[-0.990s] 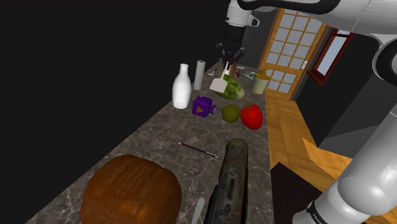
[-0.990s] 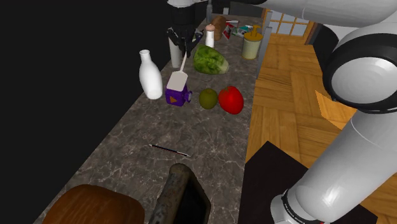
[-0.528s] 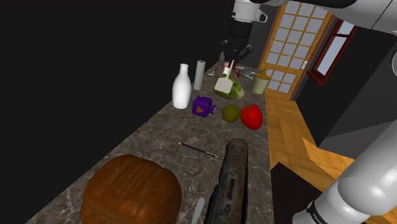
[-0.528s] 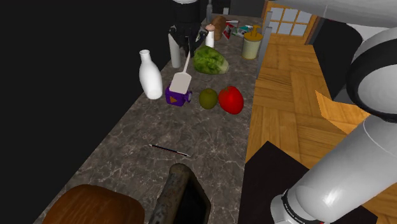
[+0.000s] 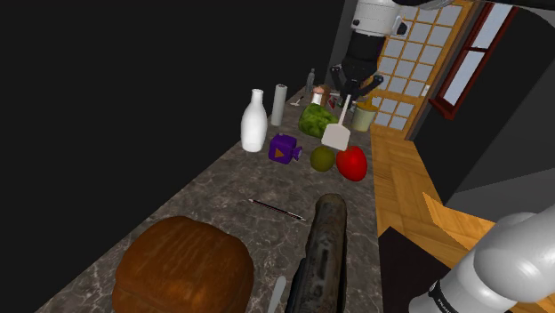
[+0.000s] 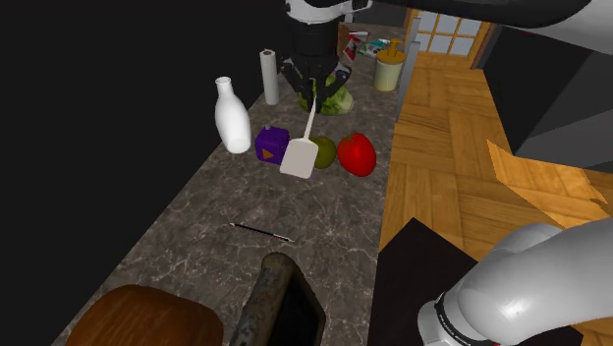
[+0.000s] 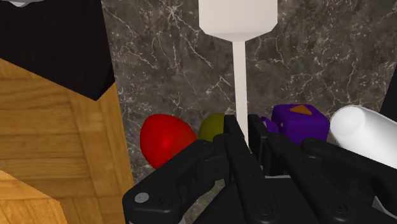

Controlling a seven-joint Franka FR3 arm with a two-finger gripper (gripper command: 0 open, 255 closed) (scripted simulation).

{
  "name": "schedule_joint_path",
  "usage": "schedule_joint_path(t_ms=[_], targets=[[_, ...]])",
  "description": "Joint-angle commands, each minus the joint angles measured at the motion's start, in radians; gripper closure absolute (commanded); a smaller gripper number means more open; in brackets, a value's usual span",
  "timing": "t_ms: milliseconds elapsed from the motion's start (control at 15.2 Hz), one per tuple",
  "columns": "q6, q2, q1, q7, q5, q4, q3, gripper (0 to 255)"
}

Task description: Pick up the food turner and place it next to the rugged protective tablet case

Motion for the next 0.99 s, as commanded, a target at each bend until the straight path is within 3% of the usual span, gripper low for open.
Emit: schedule_joint_path(t_ms=[0, 924], targets=[[-0.012, -0.074, 0.010, 0.007, 0.017, -0.061, 0.001, 255], [-0.188, -0.544, 0.117, 0.104, 0.141, -0.346, 0.037, 255]])
